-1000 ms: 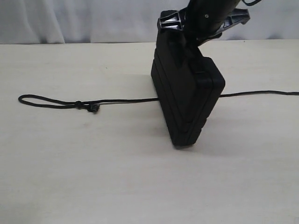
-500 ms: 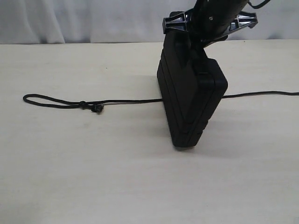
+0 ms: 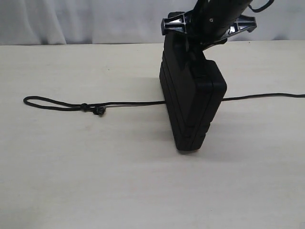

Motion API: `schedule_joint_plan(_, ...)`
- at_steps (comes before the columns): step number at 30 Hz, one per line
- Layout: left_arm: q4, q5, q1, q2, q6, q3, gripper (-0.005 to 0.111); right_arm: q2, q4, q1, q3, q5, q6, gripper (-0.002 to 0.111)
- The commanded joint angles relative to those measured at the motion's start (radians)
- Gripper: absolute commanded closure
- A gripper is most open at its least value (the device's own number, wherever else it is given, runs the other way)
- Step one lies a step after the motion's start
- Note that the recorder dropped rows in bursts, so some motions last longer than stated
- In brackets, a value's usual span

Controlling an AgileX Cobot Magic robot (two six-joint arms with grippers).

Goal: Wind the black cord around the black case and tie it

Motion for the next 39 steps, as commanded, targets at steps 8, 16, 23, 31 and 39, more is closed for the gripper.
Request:
schedule_joint_plan(8, -0.005, -0.011, -0.008, -0.003, -0.001, 0.002, 0.107, 0.010, 0.029, -0.001, 0.012, 0.098, -0.035, 0.084)
schedule_joint_plan(16, -0.007, -0.011, -0.008, -0.003, -0.001, 0.002, 0.107, 0.044, 0.066, -0.001, 0.012, 0.133, -0.055, 0.074)
schedule_joint_plan(23, -0.007, -0.011, -0.008, -0.003, -0.001, 0.002, 0.107, 0.044, 0.057, -0.001, -0.024, 0.130, -0.057, 0.074)
schedule_joint_plan(31, -0.007, -0.011, -0.008, -0.003, -0.001, 0.002, 0.107, 0.042, 0.057, 0.001, -0.072, 0.147, -0.075, 0.074)
schedule_joint_plan(39, -0.007, -0.011, -0.008, -0.003, -0.001, 0.002, 0.107, 0.036, 0.057, 0.001, -0.072, 0.149, -0.087, 0.074)
